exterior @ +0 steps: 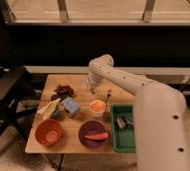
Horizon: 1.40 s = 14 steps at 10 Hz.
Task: Wipe red bowl with towel
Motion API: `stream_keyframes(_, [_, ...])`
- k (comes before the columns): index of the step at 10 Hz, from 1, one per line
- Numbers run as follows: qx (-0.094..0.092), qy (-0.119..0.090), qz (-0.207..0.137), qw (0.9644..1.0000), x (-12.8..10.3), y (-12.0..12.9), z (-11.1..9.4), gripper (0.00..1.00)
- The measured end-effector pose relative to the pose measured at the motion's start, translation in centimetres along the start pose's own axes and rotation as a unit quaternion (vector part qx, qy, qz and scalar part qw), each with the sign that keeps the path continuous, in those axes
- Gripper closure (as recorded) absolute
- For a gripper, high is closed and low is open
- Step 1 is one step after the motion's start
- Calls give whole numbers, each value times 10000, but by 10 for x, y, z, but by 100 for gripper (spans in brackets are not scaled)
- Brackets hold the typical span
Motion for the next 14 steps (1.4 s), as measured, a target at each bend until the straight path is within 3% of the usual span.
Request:
stream_keyframes(3, [-468, -155, -669, 9965, 43, 46, -49, 100])
stream_keyframes(5, [-674, -157, -1118, 9913, 70, 71, -75, 100])
stream_keyframes(11, [-702, -146, -1211, 9900, 72, 76, -78, 100])
stream_keyframes(13, [-725, -85, -1481, 9863, 73, 91, -80, 100])
stream_keyframes(14, [-789, -60, -1674, 9827, 75, 112, -81, 100])
